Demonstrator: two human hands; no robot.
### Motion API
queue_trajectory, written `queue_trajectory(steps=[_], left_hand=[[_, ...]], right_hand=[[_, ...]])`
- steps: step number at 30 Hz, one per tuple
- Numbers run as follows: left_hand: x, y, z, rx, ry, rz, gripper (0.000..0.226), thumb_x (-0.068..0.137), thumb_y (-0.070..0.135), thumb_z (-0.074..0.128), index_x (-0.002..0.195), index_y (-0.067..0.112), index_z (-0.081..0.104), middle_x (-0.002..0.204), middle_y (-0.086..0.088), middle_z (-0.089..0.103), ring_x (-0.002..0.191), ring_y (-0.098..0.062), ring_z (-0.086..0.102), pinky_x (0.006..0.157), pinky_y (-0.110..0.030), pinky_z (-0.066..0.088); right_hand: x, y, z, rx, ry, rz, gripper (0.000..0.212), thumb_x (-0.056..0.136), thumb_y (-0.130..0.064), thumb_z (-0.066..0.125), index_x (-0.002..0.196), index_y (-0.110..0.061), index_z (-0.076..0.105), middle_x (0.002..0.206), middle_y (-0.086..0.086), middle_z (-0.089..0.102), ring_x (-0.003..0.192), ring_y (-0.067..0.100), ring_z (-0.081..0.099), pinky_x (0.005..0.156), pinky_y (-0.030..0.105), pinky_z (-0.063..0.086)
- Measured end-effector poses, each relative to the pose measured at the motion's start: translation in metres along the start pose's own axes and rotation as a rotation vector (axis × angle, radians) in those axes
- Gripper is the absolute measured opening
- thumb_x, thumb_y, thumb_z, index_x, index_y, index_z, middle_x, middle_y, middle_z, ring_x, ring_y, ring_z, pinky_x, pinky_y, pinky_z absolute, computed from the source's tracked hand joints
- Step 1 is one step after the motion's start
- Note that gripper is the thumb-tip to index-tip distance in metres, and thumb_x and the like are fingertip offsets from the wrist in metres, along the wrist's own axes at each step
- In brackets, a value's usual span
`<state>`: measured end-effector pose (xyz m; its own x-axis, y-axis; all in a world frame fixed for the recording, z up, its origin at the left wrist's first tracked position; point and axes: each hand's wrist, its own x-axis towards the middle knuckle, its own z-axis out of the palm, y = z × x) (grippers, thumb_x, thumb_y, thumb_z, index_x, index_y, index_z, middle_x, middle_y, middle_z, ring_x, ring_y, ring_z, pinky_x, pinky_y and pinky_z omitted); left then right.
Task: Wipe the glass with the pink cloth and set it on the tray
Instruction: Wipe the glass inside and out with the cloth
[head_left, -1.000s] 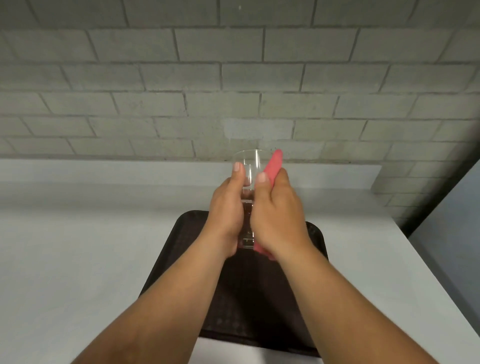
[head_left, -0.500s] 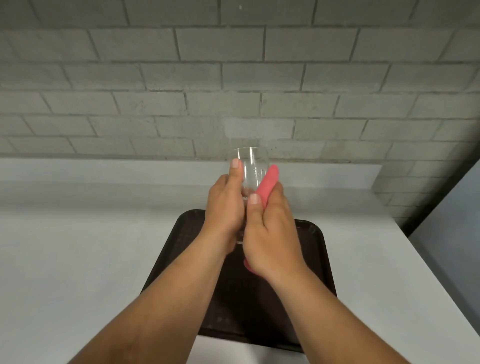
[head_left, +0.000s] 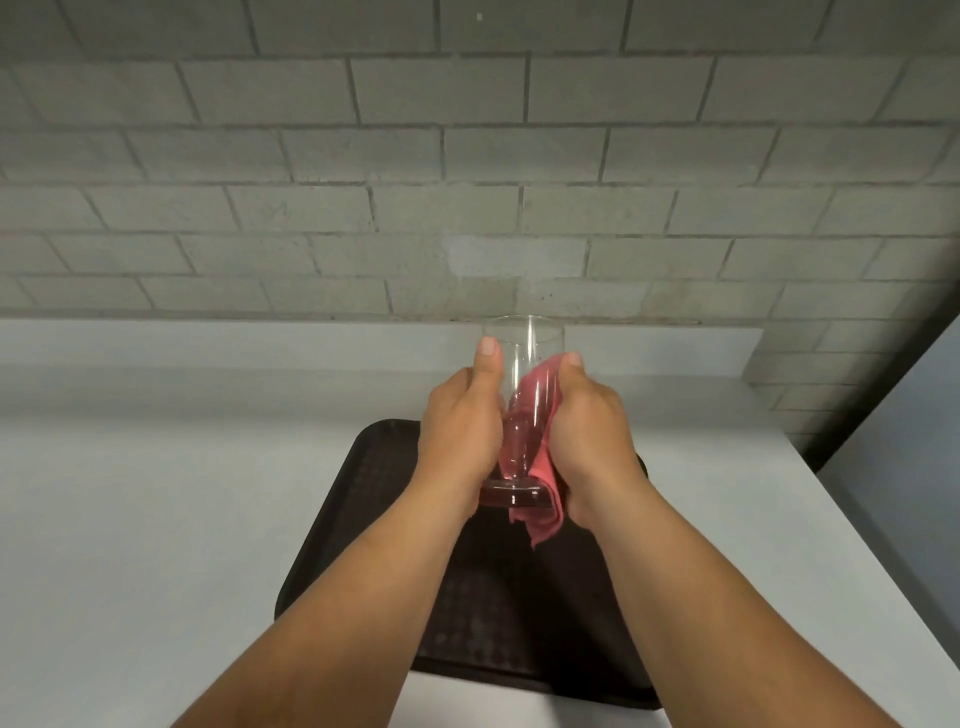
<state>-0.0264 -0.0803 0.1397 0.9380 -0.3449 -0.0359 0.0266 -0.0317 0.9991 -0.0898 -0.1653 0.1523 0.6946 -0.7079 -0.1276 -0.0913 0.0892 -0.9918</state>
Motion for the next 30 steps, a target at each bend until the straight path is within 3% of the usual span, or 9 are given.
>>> queue_trajectory(steps=[5, 10, 13, 16, 19, 21, 24, 27, 30], left_hand=[[-0.009, 0.003, 0.008, 0.009, 0.071, -0.017, 0.05, 0.1, 0.072, 0.043, 0.094, 0.027, 0.065, 0.089, -0.001, 0.076, 0.089, -0.024, 0.076, 0.093, -0.059, 0.063], [-0.019, 0.004, 0.012, -0.029, -0.057, -0.096, 0.075, 0.076, 0.088, 0.052, 0.107, 0.022, 0.068, 0.108, -0.002, 0.08, 0.102, -0.019, 0.078, 0.096, -0.05, 0.063], [-0.015, 0.005, 0.011, -0.117, -0.081, -0.165, 0.071, 0.091, 0.078, 0.057, 0.114, 0.012, 0.069, 0.104, -0.006, 0.08, 0.094, -0.02, 0.08, 0.077, -0.04, 0.065], [-0.015, 0.009, 0.006, -0.245, -0.118, -0.193, 0.068, 0.103, 0.066, 0.05, 0.116, 0.003, 0.072, 0.081, -0.007, 0.078, 0.06, -0.013, 0.075, 0.048, -0.026, 0.057], [-0.017, 0.013, 0.005, -0.337, -0.149, -0.166, 0.066, 0.103, 0.066, 0.049, 0.098, 0.007, 0.079, 0.07, -0.006, 0.075, 0.052, -0.016, 0.067, 0.05, -0.028, 0.057], [-0.018, 0.016, 0.007, -0.403, -0.118, -0.142, 0.062, 0.103, 0.064, 0.052, 0.092, 0.008, 0.076, 0.064, -0.003, 0.075, 0.046, -0.013, 0.067, 0.044, -0.025, 0.054], [-0.015, 0.02, 0.008, -0.475, -0.005, -0.156, 0.067, 0.102, 0.067, 0.053, 0.104, 0.002, 0.07, 0.061, -0.003, 0.075, 0.043, -0.013, 0.067, 0.04, -0.023, 0.052], [-0.012, 0.021, 0.005, -0.522, 0.069, -0.166, 0.07, 0.099, 0.072, 0.053, 0.1, 0.004, 0.071, 0.065, -0.007, 0.076, 0.053, -0.019, 0.071, 0.045, -0.028, 0.056], [-0.009, 0.026, 0.005, -0.528, 0.074, -0.239, 0.066, 0.099, 0.072, 0.053, 0.111, 0.009, 0.066, 0.075, -0.009, 0.082, 0.057, -0.021, 0.078, 0.047, -0.033, 0.062]], right_hand=[[-0.005, 0.004, 0.002, -0.292, 0.144, -0.253, 0.055, 0.104, -0.054, 0.026, 0.093, -0.016, 0.064, 0.087, 0.003, 0.068, 0.087, 0.025, 0.066, 0.075, 0.037, 0.047], [-0.009, 0.003, 0.005, -0.445, 0.106, -0.355, 0.051, 0.105, -0.053, 0.027, 0.118, -0.019, 0.063, 0.088, -0.01, 0.06, 0.089, 0.017, 0.061, 0.077, 0.034, 0.044], [-0.007, -0.002, 0.004, -0.409, 0.064, -0.336, 0.052, 0.104, -0.056, 0.026, 0.121, -0.021, 0.061, 0.096, -0.009, 0.063, 0.097, 0.019, 0.064, 0.077, 0.033, 0.047], [0.001, -0.012, 0.0, -0.17, -0.048, -0.149, 0.056, 0.104, -0.058, 0.028, 0.103, -0.02, 0.069, 0.101, 0.003, 0.077, 0.097, 0.023, 0.073, 0.087, 0.04, 0.055], [0.005, -0.019, -0.008, 0.129, -0.191, 0.091, 0.062, 0.106, -0.055, 0.035, 0.091, -0.011, 0.076, 0.07, 0.007, 0.079, 0.064, 0.021, 0.077, 0.064, 0.037, 0.06], [0.005, -0.016, -0.01, 0.19, -0.238, 0.137, 0.062, 0.106, -0.053, 0.037, 0.092, -0.007, 0.076, 0.07, 0.01, 0.078, 0.059, 0.022, 0.075, 0.056, 0.033, 0.059], [0.0, -0.009, -0.008, 0.17, -0.234, 0.168, 0.061, 0.106, -0.052, 0.037, 0.094, -0.006, 0.076, 0.075, 0.011, 0.079, 0.066, 0.024, 0.077, 0.064, 0.037, 0.06], [-0.008, -0.004, -0.004, 0.153, -0.181, 0.157, 0.061, 0.106, -0.05, 0.038, 0.088, -0.008, 0.078, 0.079, 0.012, 0.081, 0.078, 0.03, 0.078, 0.079, 0.046, 0.063], [-0.017, -0.003, 0.0, -0.036, -0.072, -0.015, 0.063, 0.106, -0.052, 0.032, 0.079, -0.017, 0.077, 0.081, 0.007, 0.081, 0.084, 0.028, 0.077, 0.084, 0.048, 0.06]])
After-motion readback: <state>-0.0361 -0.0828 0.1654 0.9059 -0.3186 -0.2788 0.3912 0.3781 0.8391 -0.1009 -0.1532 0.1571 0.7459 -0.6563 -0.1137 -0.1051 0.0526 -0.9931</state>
